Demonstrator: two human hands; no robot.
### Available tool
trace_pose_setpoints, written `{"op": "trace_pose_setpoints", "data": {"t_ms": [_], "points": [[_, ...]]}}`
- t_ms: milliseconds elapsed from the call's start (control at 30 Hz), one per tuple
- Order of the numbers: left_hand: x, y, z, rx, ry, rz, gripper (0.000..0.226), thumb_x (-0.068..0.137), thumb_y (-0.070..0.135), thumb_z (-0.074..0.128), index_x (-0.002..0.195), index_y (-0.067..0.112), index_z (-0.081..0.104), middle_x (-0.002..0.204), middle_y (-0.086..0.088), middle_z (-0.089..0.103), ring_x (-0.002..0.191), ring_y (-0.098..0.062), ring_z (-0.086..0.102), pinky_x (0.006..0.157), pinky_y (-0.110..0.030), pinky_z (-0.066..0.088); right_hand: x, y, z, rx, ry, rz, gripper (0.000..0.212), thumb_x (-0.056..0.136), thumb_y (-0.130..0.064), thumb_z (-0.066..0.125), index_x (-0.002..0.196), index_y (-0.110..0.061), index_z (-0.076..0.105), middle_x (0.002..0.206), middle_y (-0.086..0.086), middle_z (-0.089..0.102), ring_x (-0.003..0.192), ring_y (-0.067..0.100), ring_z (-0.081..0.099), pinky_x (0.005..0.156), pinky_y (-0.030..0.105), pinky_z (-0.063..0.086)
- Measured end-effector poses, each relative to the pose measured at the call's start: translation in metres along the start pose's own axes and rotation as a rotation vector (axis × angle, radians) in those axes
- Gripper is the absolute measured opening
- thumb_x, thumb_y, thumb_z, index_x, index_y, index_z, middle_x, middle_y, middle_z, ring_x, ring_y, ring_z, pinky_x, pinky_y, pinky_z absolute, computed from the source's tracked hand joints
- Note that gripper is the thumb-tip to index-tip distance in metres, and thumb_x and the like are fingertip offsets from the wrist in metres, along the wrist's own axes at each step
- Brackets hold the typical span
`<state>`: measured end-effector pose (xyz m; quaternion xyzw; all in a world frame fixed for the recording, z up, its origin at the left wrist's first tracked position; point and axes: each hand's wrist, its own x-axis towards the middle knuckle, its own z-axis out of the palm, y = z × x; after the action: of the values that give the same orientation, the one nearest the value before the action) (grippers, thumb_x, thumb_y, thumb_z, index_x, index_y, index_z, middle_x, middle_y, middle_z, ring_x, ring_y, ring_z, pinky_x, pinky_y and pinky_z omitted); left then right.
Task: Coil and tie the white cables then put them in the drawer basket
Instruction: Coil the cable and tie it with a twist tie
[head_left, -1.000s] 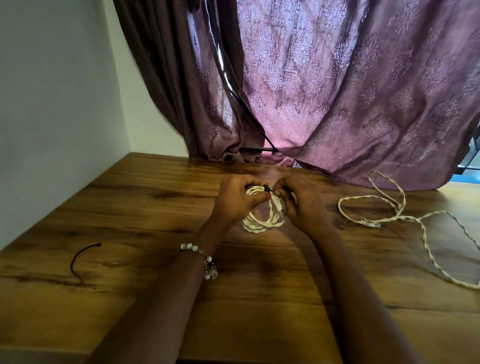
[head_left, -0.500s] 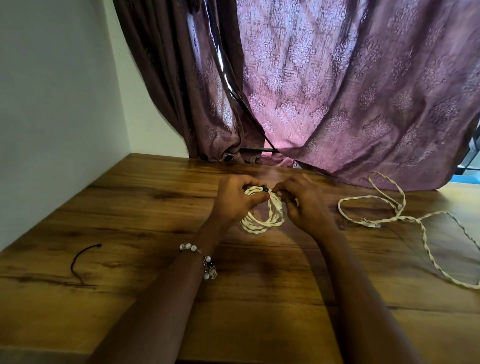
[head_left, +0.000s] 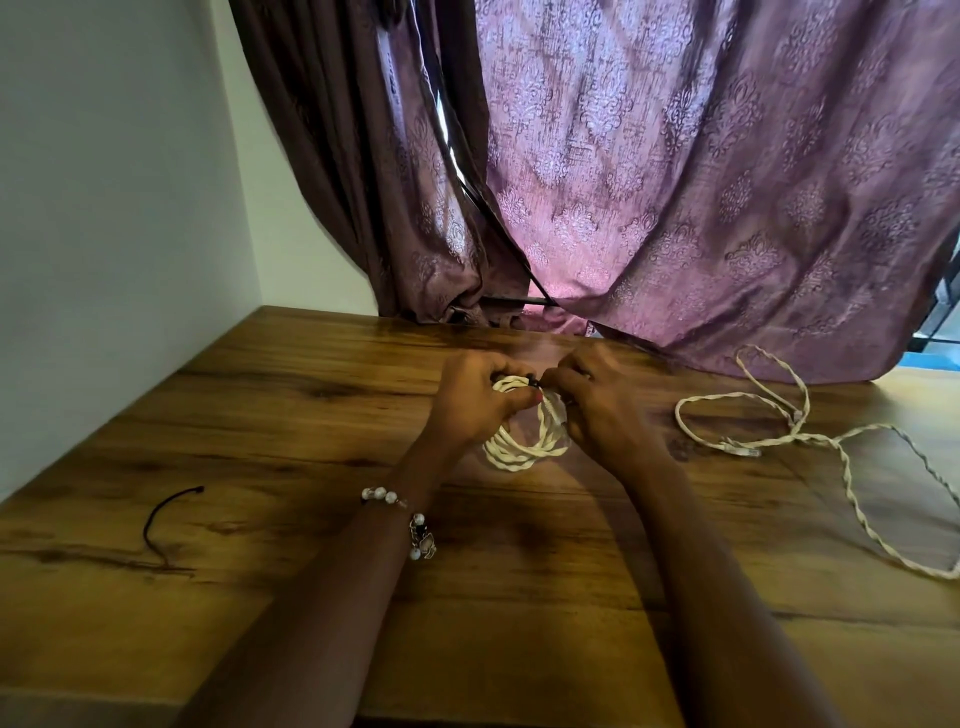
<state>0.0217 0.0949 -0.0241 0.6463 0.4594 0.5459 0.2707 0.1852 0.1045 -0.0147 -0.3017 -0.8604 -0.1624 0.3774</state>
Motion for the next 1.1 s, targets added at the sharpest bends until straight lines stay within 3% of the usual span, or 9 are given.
{"op": "trace_pose_setpoints", "data": {"t_ms": [167,333,500,633,767,933,1000,1100], "points": [[0.000,0.000,0.000,0.050,0.004,0.027,0.020,0.068,0.004,0.081,0.087,0.010,0.074,0.078,-0.006,0.072,0.070,-0.019,0.068,0.066,-0.039,0.056,-0.003,0.000,0.005,0.083,0.024,0.066,0.029,0.083,-0.018,0.048,0.086,0.000,0.070,0.079,0.014,0.062,0.073,0.033,0.057,0.061,0.034,0.047],[0.000,-0.003,-0.002,0.040,0.016,0.022,0.023,0.068,0.007,0.082,0.089,0.010,0.075,0.083,-0.006,0.074,0.075,-0.022,0.071,0.068,-0.043,0.058,-0.006,0.007,0.008,0.237,0.108,0.238,0.019,0.080,-0.003,0.065,0.097,-0.010,0.070,0.086,0.003,0.068,0.077,0.015,0.061,0.069,0.027,0.049],[-0.003,0.001,-0.001,0.067,0.006,0.064,0.023,0.069,0.007,0.081,0.091,0.005,0.074,0.080,-0.005,0.072,0.067,-0.010,0.066,0.059,-0.025,0.053,-0.005,0.002,0.003,0.345,0.116,0.343,0.048,0.071,0.019,0.058,0.109,-0.008,0.051,0.076,-0.010,0.063,0.075,-0.002,0.064,0.068,0.013,0.049],[-0.002,0.000,-0.001,0.109,0.004,0.123,0.022,0.069,0.009,0.082,0.089,0.006,0.075,0.076,-0.001,0.070,0.059,0.005,0.058,0.058,-0.015,0.046,-0.003,0.000,0.003,0.380,0.117,0.380,0.050,0.070,0.018,0.052,0.113,-0.009,0.044,0.076,-0.017,0.060,0.077,0.001,0.065,0.068,0.023,0.055],[-0.003,-0.002,-0.002,0.122,0.001,0.151,0.024,0.068,0.009,0.083,0.091,0.005,0.075,0.080,-0.002,0.072,0.062,0.009,0.059,0.062,-0.015,0.048,-0.003,-0.001,0.003,0.372,0.124,0.372,0.050,0.070,0.020,0.056,0.103,-0.014,0.041,0.075,-0.019,0.060,0.074,-0.008,0.063,0.065,0.007,0.046],[-0.004,-0.002,0.000,0.164,-0.020,0.170,0.024,0.069,0.008,0.082,0.092,0.006,0.075,0.079,0.002,0.071,0.063,0.009,0.059,0.061,-0.007,0.043,0.000,-0.004,0.006,0.433,0.153,0.412,0.049,0.068,0.024,0.050,0.095,-0.016,0.041,0.075,-0.016,0.059,0.071,-0.008,0.064,0.063,0.007,0.047],[-0.004,-0.004,0.003,0.150,-0.007,0.164,0.025,0.068,0.008,0.082,0.092,0.005,0.075,0.084,-0.006,0.074,0.067,-0.001,0.063,0.064,-0.014,0.049,0.000,-0.001,0.008,0.430,0.137,0.422,0.045,0.067,0.024,0.048,0.091,-0.014,0.046,0.075,-0.013,0.058,0.069,-0.007,0.064,0.063,0.009,0.049],[-0.003,-0.006,0.006,0.018,0.039,0.079,0.028,0.068,0.005,0.082,0.094,0.006,0.074,0.088,-0.010,0.074,0.079,-0.024,0.071,0.073,-0.039,0.058,-0.001,0.009,0.008,0.396,0.115,0.386,0.038,0.068,0.025,0.051,0.090,-0.006,0.058,0.080,-0.015,0.058,0.071,-0.002,0.064,0.065,0.016,0.053]]}}
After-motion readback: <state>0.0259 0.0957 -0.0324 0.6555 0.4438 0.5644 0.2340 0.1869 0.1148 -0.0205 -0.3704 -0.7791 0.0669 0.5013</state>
